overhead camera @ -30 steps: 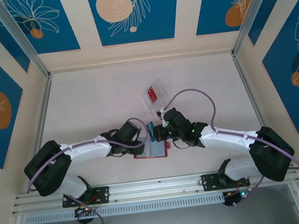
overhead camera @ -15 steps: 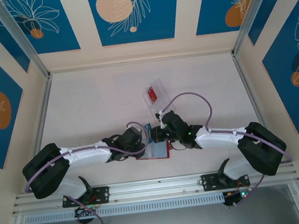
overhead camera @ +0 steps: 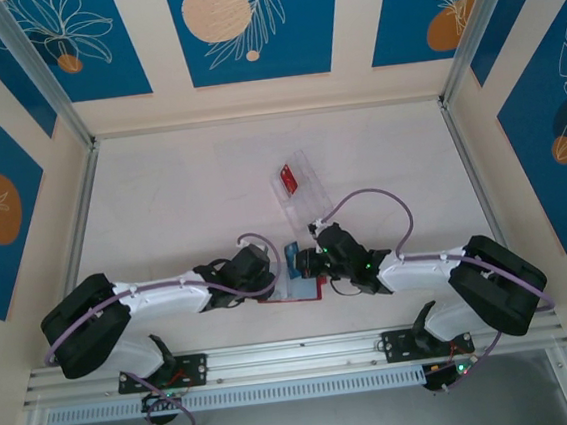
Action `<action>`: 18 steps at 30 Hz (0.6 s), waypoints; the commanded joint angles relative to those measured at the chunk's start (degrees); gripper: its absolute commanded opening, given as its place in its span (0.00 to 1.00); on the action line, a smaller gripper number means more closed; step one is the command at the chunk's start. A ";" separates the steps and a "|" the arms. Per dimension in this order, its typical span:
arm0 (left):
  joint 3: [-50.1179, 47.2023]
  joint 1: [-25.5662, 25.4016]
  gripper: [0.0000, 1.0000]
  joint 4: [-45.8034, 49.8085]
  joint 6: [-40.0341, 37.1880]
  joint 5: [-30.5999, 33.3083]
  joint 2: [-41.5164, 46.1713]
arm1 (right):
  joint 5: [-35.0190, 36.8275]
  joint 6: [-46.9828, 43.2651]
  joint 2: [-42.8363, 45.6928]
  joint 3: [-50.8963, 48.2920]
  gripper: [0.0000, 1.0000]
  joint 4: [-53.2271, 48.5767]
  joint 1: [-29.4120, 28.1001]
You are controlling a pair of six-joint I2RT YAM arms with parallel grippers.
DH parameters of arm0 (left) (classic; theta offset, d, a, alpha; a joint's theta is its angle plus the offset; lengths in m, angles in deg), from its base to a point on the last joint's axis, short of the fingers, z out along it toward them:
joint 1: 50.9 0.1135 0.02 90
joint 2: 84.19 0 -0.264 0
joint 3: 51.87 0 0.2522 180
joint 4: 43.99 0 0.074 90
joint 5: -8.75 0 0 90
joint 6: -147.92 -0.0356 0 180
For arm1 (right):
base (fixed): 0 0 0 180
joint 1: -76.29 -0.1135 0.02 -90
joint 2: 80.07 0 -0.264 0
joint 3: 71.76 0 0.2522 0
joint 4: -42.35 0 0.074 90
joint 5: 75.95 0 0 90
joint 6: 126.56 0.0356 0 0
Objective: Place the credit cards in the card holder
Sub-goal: Insert the credit card into the card slot.
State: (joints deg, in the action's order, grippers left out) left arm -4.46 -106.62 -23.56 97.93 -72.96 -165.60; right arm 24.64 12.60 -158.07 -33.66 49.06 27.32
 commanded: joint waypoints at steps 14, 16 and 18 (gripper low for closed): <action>-3.06 -1.31 0.34 5.14 0.87 0.74 -0.68 | 2.22 5.64 -1.31 -3.24 0.00 9.65 -0.77; -2.98 -1.32 0.34 5.29 0.86 0.76 -0.63 | 2.44 5.87 -1.79 -3.24 0.00 9.92 -0.90; -2.95 -1.32 0.34 5.36 0.77 0.76 -0.60 | 2.64 6.06 -2.18 -3.33 0.00 10.31 -1.20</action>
State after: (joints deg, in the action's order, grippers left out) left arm -4.96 -107.06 -24.04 98.54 -71.95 -165.23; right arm 25.67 17.70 -159.55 -36.28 57.17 26.75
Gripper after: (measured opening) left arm 0.344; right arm 0.066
